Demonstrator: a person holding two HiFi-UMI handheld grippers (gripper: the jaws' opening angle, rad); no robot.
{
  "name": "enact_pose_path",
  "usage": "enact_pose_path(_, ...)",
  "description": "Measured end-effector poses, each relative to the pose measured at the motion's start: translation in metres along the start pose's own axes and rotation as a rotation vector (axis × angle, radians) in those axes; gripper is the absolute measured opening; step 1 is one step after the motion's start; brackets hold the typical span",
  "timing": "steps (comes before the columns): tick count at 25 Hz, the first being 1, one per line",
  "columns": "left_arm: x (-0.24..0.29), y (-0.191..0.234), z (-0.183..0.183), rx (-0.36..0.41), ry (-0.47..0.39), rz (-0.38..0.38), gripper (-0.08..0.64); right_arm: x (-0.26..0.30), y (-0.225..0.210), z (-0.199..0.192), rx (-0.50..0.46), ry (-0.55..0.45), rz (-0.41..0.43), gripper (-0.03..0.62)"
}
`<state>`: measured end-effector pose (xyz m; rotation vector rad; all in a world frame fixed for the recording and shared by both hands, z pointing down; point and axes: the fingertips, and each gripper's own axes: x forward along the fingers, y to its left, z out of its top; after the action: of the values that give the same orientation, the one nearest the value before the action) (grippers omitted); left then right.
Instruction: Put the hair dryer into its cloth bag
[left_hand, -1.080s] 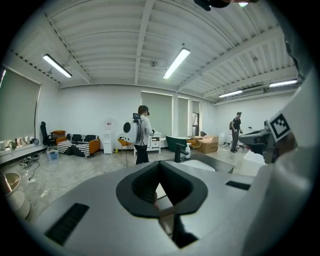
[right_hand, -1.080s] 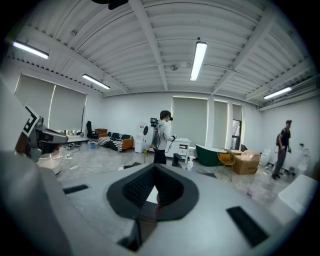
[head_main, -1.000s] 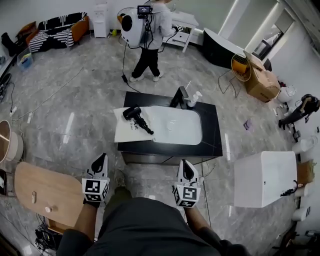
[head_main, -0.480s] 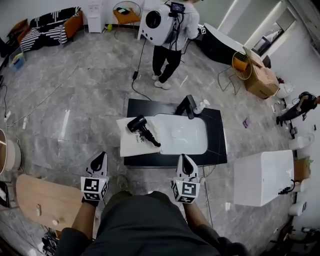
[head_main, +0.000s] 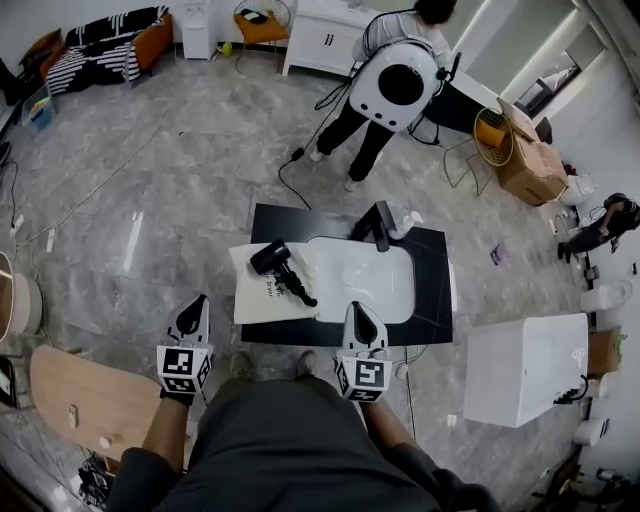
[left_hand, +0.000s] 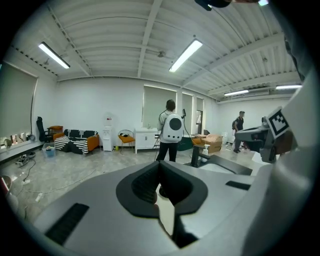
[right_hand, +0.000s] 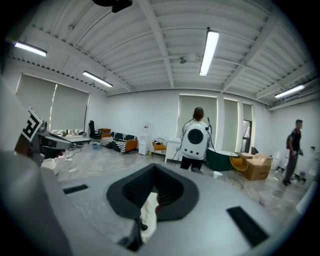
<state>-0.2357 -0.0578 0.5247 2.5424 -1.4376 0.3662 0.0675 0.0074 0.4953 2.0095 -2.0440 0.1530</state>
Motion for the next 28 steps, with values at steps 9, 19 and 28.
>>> enact_pose_path(9,0.012,-0.004,0.006,-0.016,0.005,0.061,0.002,0.020,-0.005,0.006,0.048,-0.037,0.159,0.154)
enact_pose_path(19,0.017,0.001,0.006,-0.023,0.011,0.091,0.002,0.047,0.016,-0.011,0.023,0.034,0.268,0.242)
enact_pose_path(28,0.015,0.018,0.003,-0.033,0.032,0.140,0.002,0.091,0.043,-0.051,-0.040,0.146,0.341,0.242)
